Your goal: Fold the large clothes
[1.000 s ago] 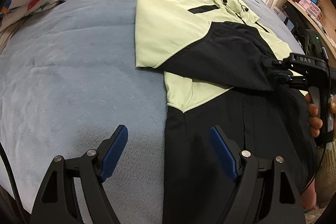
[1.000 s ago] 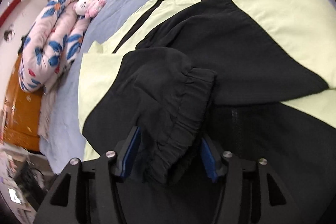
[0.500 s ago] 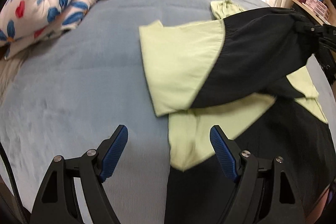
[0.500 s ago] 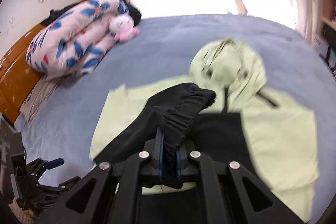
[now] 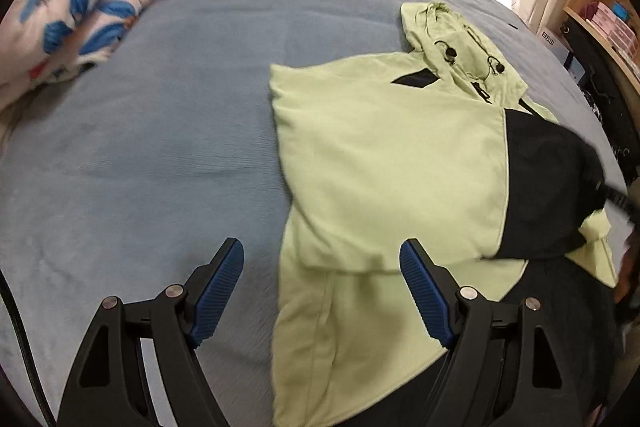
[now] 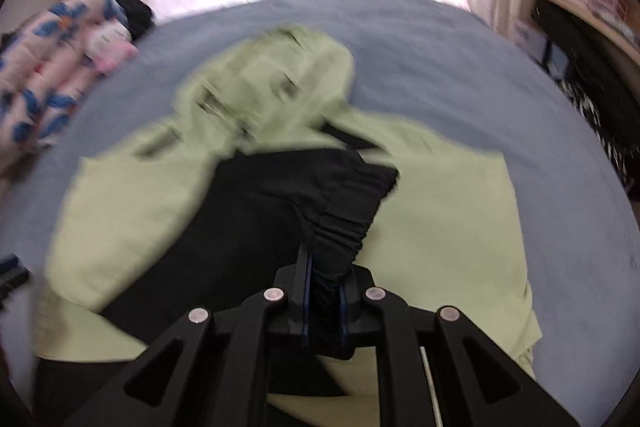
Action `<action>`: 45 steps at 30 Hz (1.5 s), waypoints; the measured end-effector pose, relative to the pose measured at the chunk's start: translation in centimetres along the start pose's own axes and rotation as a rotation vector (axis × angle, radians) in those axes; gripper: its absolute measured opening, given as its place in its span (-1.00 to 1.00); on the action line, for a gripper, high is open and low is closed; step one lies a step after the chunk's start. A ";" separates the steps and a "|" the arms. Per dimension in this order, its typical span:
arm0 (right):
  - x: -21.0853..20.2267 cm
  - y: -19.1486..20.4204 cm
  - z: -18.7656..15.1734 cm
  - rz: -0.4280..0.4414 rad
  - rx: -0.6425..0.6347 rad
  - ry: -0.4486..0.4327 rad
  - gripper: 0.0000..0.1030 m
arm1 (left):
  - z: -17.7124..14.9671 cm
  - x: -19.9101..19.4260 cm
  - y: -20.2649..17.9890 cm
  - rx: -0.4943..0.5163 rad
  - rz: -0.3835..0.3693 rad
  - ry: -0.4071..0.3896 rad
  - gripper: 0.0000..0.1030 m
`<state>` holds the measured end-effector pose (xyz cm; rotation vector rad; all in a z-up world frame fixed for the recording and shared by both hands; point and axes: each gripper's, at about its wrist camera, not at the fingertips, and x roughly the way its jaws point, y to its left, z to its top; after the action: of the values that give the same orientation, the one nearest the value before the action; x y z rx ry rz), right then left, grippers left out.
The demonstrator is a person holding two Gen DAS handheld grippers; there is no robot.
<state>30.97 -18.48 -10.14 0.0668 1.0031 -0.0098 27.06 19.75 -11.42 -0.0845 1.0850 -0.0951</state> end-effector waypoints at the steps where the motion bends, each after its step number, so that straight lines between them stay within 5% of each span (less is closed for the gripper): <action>1: 0.5 -0.6 -0.3 0.011 0.020 0.008 -0.79 | 0.5 0.6 0.1 -0.009 -0.014 0.012 0.54; 9: 0.9 0.4 0.1 0.016 -0.026 -0.031 -0.79 | 4.9 6.2 2.1 -0.107 -0.054 0.102 0.46; 12: 1.4 1.3 0.5 0.015 -0.048 -0.028 -0.79 | 4.9 8.1 1.6 -0.088 -0.097 0.154 -0.83; 16: 0.4 2.2 1.1 0.026 -0.073 -0.081 -0.80 | 4.9 7.3 1.0 -0.027 -0.040 0.098 -0.95; 19: -0.6 2.5 1.5 0.027 -0.063 -0.171 -0.80 | 5.1 6.0 2.1 -0.037 -0.010 0.029 -0.98; 23: 3.7 2.7 1.0 -0.038 -0.063 -0.019 -0.73 | 4.9 7.0 4.0 -0.050 0.044 0.054 -0.98; 27: 4.1 1.2 0.4 -0.001 -0.004 0.034 -0.27 | 4.7 7.4 4.7 -0.043 0.092 0.062 -0.96; 30: 1.8 -1.0 0.6 0.113 0.077 0.001 0.03 | 5.3 6.8 5.8 -0.092 0.020 0.059 -0.72; 33: 0.1 -3.1 1.4 0.181 0.144 -0.042 0.24 | 6.5 5.8 6.4 -0.112 -0.006 -0.002 -0.20; 35: 0.2 -3.8 2.3 0.185 0.171 -0.041 0.24 | 7.6 5.9 6.3 -0.126 0.007 -0.032 -0.03; 41: 3.7 -3.3 4.4 0.142 0.182 -0.008 0.24 | 11.0 9.3 5.5 -0.149 0.020 -0.010 -0.03; 45: 6.6 -2.6 4.9 0.089 0.163 0.037 0.24 | 12.3 12.7 5.1 -0.156 0.099 0.030 -0.03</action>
<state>38.50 -21.19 -13.18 0.2616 1.0338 -0.0092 44.01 23.60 -17.41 -0.1701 1.1234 0.0783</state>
